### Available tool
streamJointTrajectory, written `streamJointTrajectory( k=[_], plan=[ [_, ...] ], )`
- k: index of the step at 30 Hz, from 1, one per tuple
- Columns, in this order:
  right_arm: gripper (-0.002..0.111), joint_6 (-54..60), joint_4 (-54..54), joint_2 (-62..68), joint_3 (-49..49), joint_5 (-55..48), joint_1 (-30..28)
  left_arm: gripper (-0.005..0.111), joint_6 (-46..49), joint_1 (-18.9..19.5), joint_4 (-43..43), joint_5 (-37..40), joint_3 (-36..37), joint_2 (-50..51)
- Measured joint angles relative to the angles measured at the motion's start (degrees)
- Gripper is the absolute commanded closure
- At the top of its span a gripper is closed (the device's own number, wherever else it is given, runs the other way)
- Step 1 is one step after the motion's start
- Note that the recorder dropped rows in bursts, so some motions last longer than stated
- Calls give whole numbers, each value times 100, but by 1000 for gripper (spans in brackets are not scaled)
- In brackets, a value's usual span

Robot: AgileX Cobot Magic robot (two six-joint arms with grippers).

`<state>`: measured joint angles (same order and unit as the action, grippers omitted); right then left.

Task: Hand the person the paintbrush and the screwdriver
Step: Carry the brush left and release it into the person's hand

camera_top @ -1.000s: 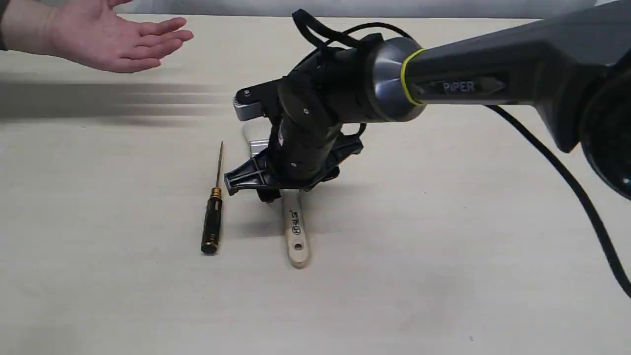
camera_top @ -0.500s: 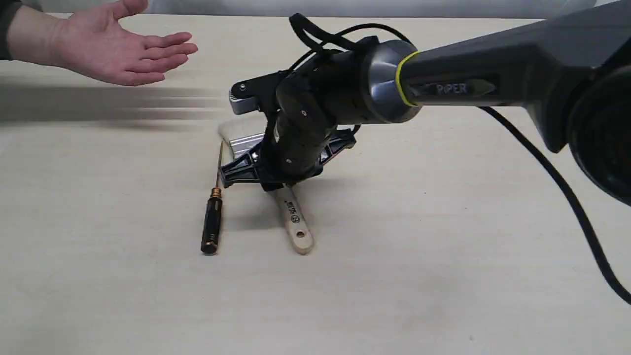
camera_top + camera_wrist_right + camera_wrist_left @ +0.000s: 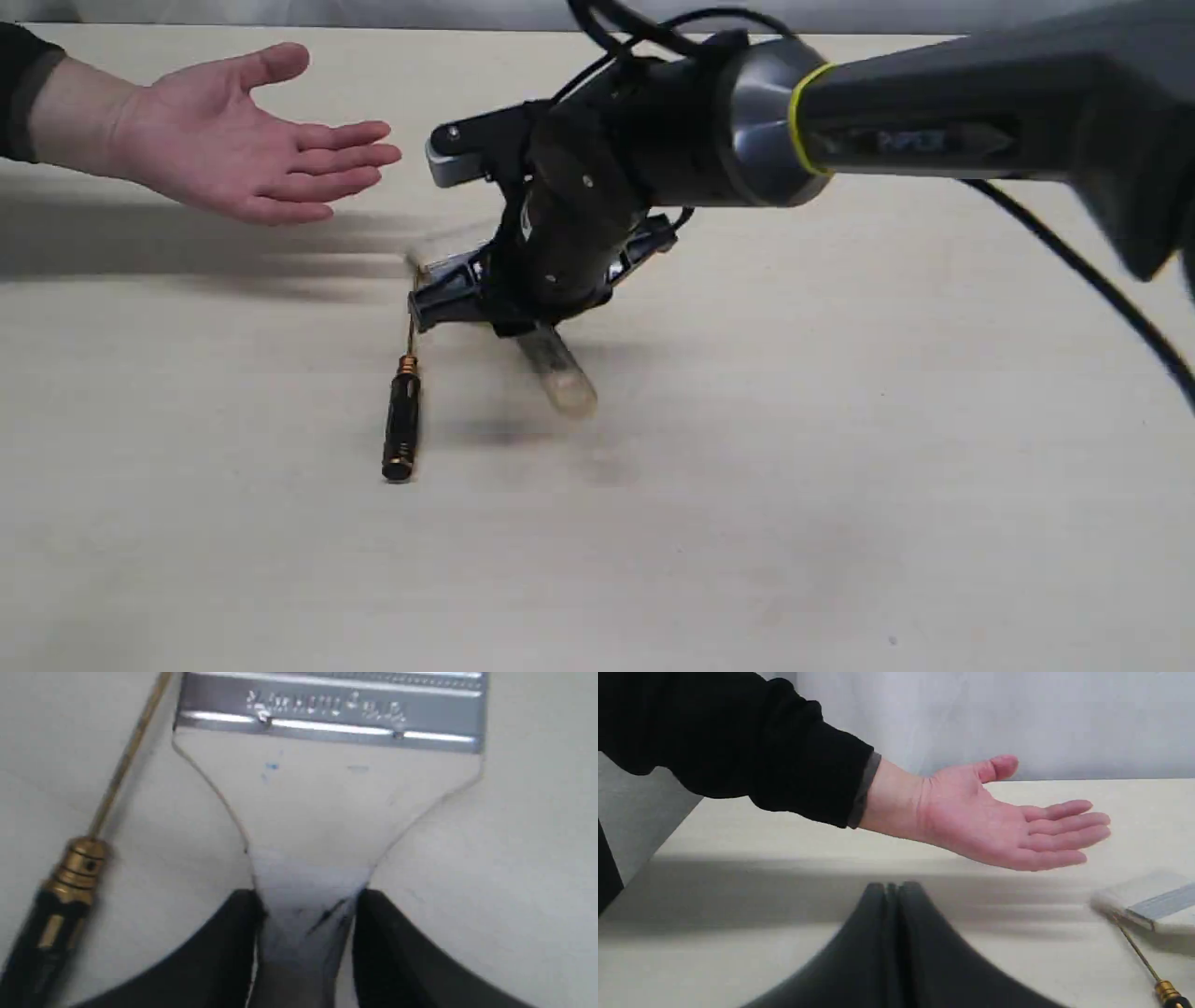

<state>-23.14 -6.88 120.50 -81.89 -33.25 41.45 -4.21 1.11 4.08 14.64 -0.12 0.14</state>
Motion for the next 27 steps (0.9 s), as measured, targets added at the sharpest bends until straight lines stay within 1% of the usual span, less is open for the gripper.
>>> streamJointTrajectory(
  k=[8,10,13,16,20,23,27],
  plan=[
    [104,169,91,-944,0,0,0,107,0,0,0,0,0,0],
    [104,346,267,-1083,0,84,0,107,0,0,0,0,0,0],
    [104,936,918,-1205,0,513,0,107,0,0,0,0,0,0],
    [104,2033,2082,-1231,-13,1093,0,107,0,0,0,0,0,0],
    [104,3385,3340,-1063,-249,1279,0,107,0,0,0,0,0,0],
    [104,3825,3773,-726,-655,1195,0,107,0,0,0,0,0,0],
    [104,3971,3902,-241,-1112,999,10,107,0,0,0,0,0,0]
  ],
)
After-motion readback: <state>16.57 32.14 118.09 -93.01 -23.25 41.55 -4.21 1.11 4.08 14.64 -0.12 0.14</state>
